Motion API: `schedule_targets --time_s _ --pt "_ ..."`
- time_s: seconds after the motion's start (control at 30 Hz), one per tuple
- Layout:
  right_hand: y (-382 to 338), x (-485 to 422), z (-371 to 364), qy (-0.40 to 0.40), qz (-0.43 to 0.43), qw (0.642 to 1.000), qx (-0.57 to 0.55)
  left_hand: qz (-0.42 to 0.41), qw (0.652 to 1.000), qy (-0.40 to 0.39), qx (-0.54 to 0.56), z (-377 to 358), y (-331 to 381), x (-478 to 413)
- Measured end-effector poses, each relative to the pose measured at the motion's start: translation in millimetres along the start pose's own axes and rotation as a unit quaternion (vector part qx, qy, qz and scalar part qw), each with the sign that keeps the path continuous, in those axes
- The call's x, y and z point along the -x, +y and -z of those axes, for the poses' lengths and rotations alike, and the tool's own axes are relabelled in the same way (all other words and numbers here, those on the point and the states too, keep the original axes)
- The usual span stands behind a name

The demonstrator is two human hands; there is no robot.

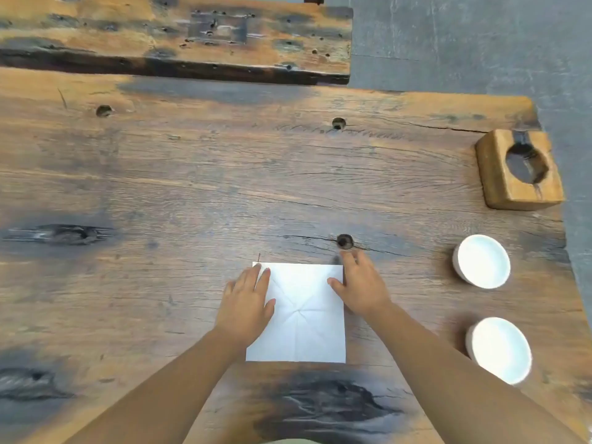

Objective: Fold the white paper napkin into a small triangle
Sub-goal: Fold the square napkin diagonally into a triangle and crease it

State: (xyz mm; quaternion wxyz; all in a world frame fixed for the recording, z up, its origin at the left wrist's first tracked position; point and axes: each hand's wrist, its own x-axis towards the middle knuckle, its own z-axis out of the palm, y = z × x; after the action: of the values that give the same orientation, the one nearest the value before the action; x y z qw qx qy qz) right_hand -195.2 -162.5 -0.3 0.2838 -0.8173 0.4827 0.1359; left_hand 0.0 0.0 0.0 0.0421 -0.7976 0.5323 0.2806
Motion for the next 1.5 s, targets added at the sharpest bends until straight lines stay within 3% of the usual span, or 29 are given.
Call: schedule_targets --time_s 0.37,0.77,1.23,1.5 --pt "12.9 -18.6 -6.2 -0.002 -0.058 0.998 -0.034 -0.106 0.984 -0.091 -0.109 -60.8 8.5 28.5" --pt "12.3 -33.6 -15.9 0.035 -0.097 0.993 -0.06 -0.124 0.979 -0.095 -0.13 -70.4 -2.6 42.0" --pt "20.6 -62.3 -1.5 0.018 -0.098 0.991 -0.094 -0.157 0.972 -0.086 -0.152 -54.0 10.8 11.9" --pt "26.4 -68.1 6.7 0.064 -0.144 0.956 -0.245 -0.151 0.975 -0.075 -0.141 -47.4 21.7 3.3"
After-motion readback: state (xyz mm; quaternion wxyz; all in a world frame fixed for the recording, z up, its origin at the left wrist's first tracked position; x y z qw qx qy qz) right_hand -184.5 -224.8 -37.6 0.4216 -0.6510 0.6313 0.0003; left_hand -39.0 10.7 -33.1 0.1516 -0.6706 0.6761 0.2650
